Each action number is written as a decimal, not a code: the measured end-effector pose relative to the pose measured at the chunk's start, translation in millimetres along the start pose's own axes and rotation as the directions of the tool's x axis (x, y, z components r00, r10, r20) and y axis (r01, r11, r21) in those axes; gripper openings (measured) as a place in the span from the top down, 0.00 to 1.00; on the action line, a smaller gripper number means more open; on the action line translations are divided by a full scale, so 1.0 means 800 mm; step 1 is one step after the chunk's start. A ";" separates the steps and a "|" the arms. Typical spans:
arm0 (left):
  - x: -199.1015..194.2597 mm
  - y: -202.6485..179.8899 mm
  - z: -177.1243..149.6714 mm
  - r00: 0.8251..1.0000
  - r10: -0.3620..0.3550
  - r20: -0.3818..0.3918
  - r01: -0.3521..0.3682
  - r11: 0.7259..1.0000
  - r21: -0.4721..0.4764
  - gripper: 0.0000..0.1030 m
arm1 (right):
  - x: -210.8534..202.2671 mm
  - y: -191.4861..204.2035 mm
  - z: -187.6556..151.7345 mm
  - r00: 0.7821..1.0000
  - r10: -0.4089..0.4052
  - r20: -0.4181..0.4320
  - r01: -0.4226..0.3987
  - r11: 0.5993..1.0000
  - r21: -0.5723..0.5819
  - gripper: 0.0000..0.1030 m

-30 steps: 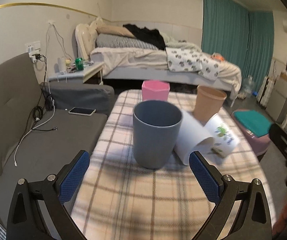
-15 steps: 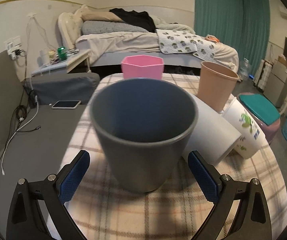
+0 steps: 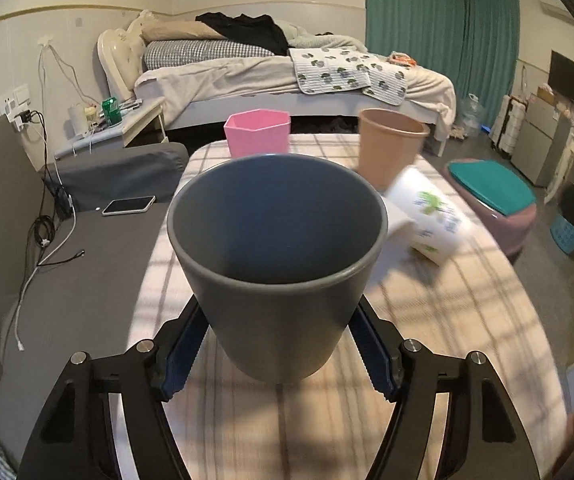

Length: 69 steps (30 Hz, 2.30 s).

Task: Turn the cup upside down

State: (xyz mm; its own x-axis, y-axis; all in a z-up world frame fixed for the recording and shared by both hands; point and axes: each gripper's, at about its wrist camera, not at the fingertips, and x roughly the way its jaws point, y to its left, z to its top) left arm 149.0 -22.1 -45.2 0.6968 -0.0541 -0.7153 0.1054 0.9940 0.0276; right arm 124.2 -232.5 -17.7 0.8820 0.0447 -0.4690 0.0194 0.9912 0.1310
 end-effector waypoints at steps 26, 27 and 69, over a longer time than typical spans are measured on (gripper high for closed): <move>-0.096 -0.067 -0.107 0.953 -0.137 -0.269 0.118 0.989 -0.087 0.30 | -0.144 -0.021 -0.052 0.997 -0.079 -0.011 0.077 0.993 -0.089 0.00; -0.094 -0.069 -0.105 0.953 -0.134 -0.272 0.118 0.990 -0.075 0.30 | -0.142 -0.021 -0.053 0.997 -0.077 -0.014 0.076 0.993 -0.089 0.00; -0.122 0.096 -0.106 0.980 0.018 0.200 -0.001 0.996 -0.087 0.11 | -0.089 0.112 -0.114 0.981 0.018 -0.194 -0.025 0.999 -0.033 0.00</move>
State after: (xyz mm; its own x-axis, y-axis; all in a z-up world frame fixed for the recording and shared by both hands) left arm 28.7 67.2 -32.9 0.8264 -0.0535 -0.5605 0.0428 0.9986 -0.0323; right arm 20.0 -135.4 -52.1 0.7740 0.0858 -0.6274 -0.0177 0.9933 0.1140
